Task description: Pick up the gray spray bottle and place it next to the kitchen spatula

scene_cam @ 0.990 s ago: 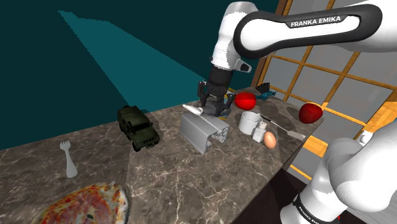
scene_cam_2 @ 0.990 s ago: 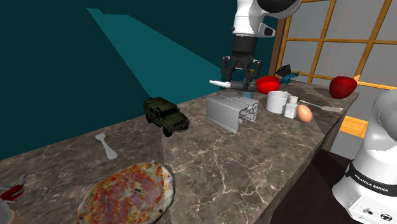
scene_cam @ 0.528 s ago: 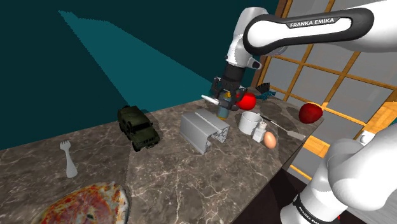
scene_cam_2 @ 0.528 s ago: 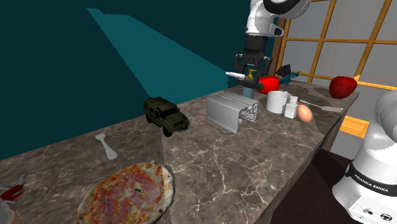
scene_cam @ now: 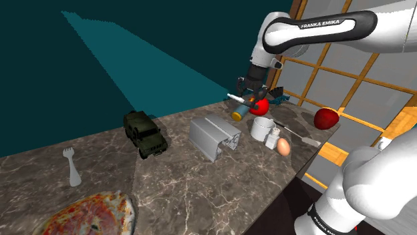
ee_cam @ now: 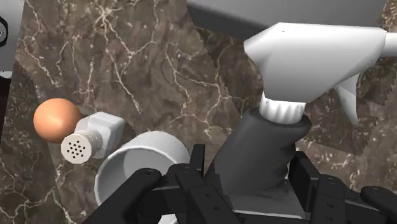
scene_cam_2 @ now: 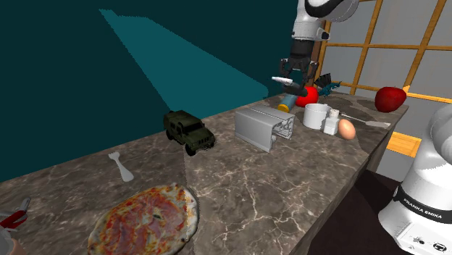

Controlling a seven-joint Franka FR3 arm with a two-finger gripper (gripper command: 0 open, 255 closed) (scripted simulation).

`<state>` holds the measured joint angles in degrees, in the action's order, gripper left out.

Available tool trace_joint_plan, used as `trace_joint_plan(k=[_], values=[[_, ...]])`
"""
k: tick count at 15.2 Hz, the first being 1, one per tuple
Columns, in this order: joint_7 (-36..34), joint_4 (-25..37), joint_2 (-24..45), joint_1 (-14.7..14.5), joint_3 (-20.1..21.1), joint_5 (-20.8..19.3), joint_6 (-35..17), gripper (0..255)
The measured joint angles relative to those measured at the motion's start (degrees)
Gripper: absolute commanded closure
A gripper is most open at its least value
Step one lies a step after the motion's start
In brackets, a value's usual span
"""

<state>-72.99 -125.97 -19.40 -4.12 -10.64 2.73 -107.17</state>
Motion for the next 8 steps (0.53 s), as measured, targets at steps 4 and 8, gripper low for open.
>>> trace_joint_plan(k=[4,8], values=[[5.76,2.65,2.67,2.0,-3.97,-0.67,0.41,255],[11.51,6.76,6.14,3.88,-7.79,-0.76,1.51,255]])
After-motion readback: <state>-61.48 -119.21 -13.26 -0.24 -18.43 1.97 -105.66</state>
